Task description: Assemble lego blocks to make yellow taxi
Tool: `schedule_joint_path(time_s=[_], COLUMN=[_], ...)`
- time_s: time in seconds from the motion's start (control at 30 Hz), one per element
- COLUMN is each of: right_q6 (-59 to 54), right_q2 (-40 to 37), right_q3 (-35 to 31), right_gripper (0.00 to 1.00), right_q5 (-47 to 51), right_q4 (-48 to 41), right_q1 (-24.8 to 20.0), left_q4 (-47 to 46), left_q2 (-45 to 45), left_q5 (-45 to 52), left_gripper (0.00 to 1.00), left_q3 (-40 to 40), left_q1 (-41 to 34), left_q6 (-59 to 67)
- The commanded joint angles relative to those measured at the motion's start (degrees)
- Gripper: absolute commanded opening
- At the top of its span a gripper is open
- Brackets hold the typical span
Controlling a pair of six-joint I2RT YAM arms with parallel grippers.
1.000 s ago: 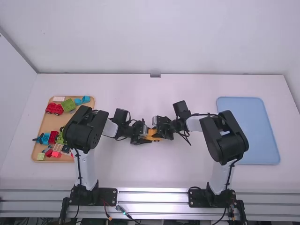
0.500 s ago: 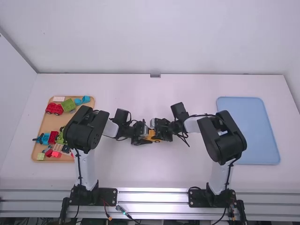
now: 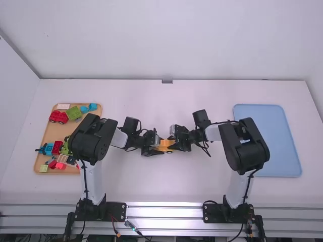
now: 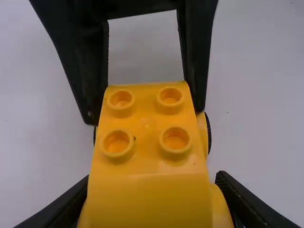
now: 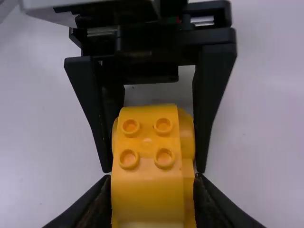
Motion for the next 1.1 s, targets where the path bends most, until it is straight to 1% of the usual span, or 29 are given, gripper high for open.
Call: schedule_joint_path(time_s=[0.0, 0.07, 0.1, 0.17, 0.23, 0.27, 0.3, 0.37, 0.4, 0.43, 0.47, 0.5, 0.7, 0.8, 0.87, 0.93, 0.97, 1.07], right_q6=[-1.9, -2.2, -2.4, -3.3, -3.4, -3.4, -3.4, -3.2, -3.2, -3.2, -3.2, -3.2, -3.2, -3.2, -2.5, 0.0, 3.0, 7.9], right_q2=[0.1, 0.1, 0.1, 0.1, 0.1, 0.1, 0.1, 0.1, 0.1, 0.1, -0.1, -0.4, -5.0, -7.5, -8.3, -8.3, -8.3, -8.3], right_q3=[-0.5, -0.5, -0.5, -0.5, -0.5, -0.5, -0.5, -0.5, -0.5, -0.5, -0.5, -0.5, -0.6, -1.9, -3.8, -5.9, -8.0, -11.4], right_gripper=[0.45, 0.45, 0.46, 0.5, 0.53, 0.57, 0.58, 0.7, 0.79, 0.93, 0.99, 0.99, 0.99, 0.99, 0.99, 0.99, 0.99, 0.99], right_q5=[-5.3, -7.1, -7.8, -9.5, -10.1, -10.5, -10.5, -10.7, -10.4, -9.9, -8.7, -6.8, -1.6, 0.6, 1.7, 1.8, 1.6, 1.6], right_q4=[-0.2, 0.2, 0.2, 0.1, -0.1, -0.1, -0.1, -0.2, -0.3, -0.3, -0.5, -1.2, -6.6, -7.1, -4.5, 0.3, 5.2, 13.1], right_q1=[-0.4, -1.0, -1.3, -2.3, -2.9, -3.3, -3.3, -4.3, -4.5, -4.5, -4.4, -4.3, -4.3, -4.4, -4.3, -4.3, -4.3, -4.3], left_q4=[-0.8, -0.8, -0.8, -0.8, -1.0, -0.9, -1.0, -1.0, -0.9, -0.7, -0.3, -0.3, -0.3, -0.8, -2.1, -4.3, -7.3, -12.2], left_q2=[1.6, 1.6, 1.6, 1.6, 1.6, 1.6, 1.6, 1.6, 1.6, 1.6, 1.6, 1.6, 1.5, 1.2, 0.4, -1.1, -2.9, -6.0], left_q5=[-3.7, -3.7, -3.7, -3.7, -3.7, -3.7, -3.7, -3.7, -3.7, -3.7, -3.7, -3.7, -3.9, -6.8, -8.0, -8.0, -8.0, -8.5], left_gripper=[0.26, 0.27, 0.3, 0.4, 0.45, 0.52, 0.54, 0.68, 0.77, 0.86, 0.93, 1.0, 0.99, 0.99, 0.99, 0.99, 0.99, 0.99], left_q3=[-0.2, -0.2, -0.2, -0.2, -0.1, -0.1, -0.1, -0.1, -0.1, -0.1, -0.1, -0.1, 0.1, 0.7, 1.1, 1.4, 1.7, 2.3], left_q1=[-0.4, -0.3, -0.3, -0.3, -0.3, -0.4, -0.3, -0.3, -0.4, -0.3, -0.3, -0.3, -0.3, -0.3, -0.3, -0.3, -0.3, -0.3], left_q6=[0.9, 0.9, 0.9, 0.8, 0.9, 0.8, 0.8, 0.6, 0.0, -0.9, -2.1, -2.7, -3.6, -6.8, -7.9, -7.0, -4.4, -1.4])
